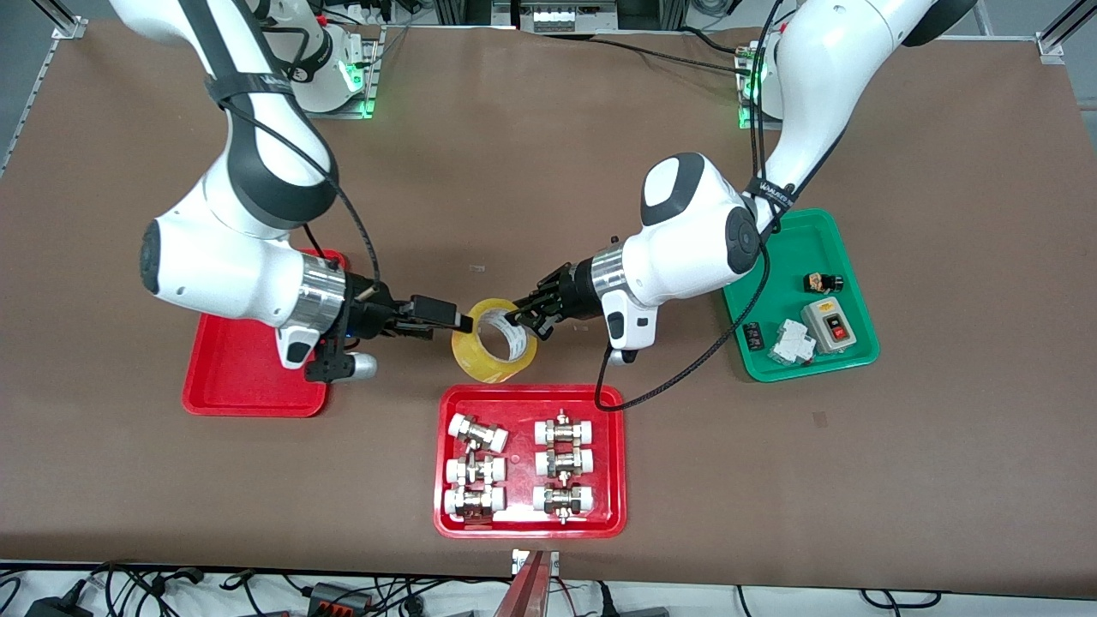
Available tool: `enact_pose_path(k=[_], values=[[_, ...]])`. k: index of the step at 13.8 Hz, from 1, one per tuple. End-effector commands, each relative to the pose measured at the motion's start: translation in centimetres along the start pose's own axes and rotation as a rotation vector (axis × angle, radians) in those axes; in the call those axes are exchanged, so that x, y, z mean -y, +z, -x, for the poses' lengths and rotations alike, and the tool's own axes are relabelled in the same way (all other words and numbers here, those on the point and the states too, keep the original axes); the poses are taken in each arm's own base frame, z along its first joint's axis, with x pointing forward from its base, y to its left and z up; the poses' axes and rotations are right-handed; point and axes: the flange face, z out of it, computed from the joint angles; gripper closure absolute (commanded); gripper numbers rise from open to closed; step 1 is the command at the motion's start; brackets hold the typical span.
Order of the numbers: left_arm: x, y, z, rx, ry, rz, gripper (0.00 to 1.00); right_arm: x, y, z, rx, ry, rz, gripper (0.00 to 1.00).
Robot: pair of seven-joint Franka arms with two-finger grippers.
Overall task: Left arm passes tape to right arm into tray
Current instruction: 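Carry the tape with the left gripper while the right gripper reaches it, then grasp the tape with the right gripper while the left gripper releases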
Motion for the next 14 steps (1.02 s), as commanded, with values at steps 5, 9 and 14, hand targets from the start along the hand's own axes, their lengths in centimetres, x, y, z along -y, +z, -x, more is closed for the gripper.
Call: enact_pose_path(k=[5,9,14], values=[[-1.2,-0.1,-0.1,0.014,-0.002,0.034,0.99,0.9,1.0,-0.4,-0.023,-0.072,-0.020,0.65],[-1.3,-0.3,-0.3,0.011,-0.002,0.038,0.90,0.9,1.0,-0.4,-0.023,-0.063,-0.022,1.00],[-2.0,-1.8,-0.7,-0.003,0.010,0.058,0.00,1.1,0.8,-0.4,-0.025,-0.058,-0.023,1.00]])
